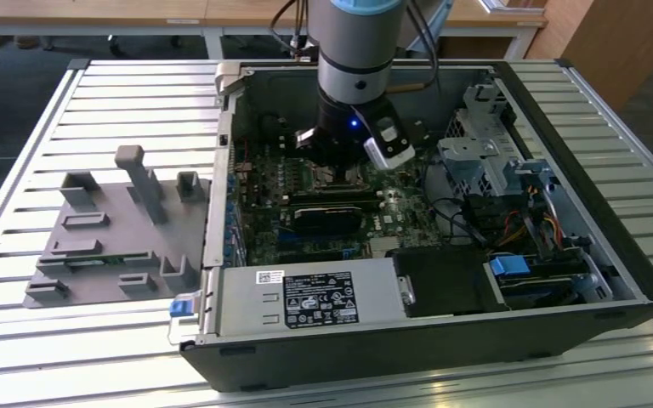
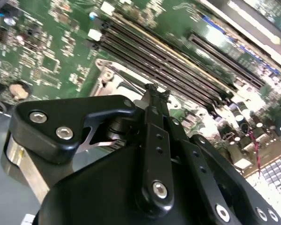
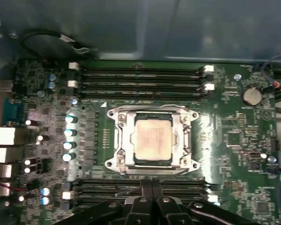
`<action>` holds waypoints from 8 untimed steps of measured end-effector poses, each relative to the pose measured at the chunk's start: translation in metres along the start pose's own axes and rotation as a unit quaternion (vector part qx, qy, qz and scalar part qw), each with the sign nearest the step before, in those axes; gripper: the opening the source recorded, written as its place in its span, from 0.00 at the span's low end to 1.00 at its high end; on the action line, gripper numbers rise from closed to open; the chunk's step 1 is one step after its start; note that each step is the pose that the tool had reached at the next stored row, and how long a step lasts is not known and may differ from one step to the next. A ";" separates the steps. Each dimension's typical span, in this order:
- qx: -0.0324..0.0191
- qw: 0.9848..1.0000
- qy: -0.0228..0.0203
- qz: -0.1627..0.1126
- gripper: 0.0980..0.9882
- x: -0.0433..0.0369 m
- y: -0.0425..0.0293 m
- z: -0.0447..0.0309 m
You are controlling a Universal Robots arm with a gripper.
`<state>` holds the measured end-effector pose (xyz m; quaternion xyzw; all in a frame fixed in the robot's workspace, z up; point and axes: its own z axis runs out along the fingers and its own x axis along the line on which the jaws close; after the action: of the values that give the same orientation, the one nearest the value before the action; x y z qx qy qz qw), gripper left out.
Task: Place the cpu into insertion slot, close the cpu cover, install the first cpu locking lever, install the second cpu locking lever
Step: 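Install the second cpu locking lever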
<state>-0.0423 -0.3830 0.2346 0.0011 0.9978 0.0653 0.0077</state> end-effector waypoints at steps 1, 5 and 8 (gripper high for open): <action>0.000 1.000 0.000 0.000 0.02 0.0021 0.0000 0.0003; -0.001 1.000 0.000 0.000 0.02 0.0072 -0.0004 0.0028; -0.001 1.000 0.000 0.000 0.02 0.0082 -0.0010 0.0074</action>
<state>-0.0503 -0.3831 0.2271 0.0011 0.9978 0.0661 0.0075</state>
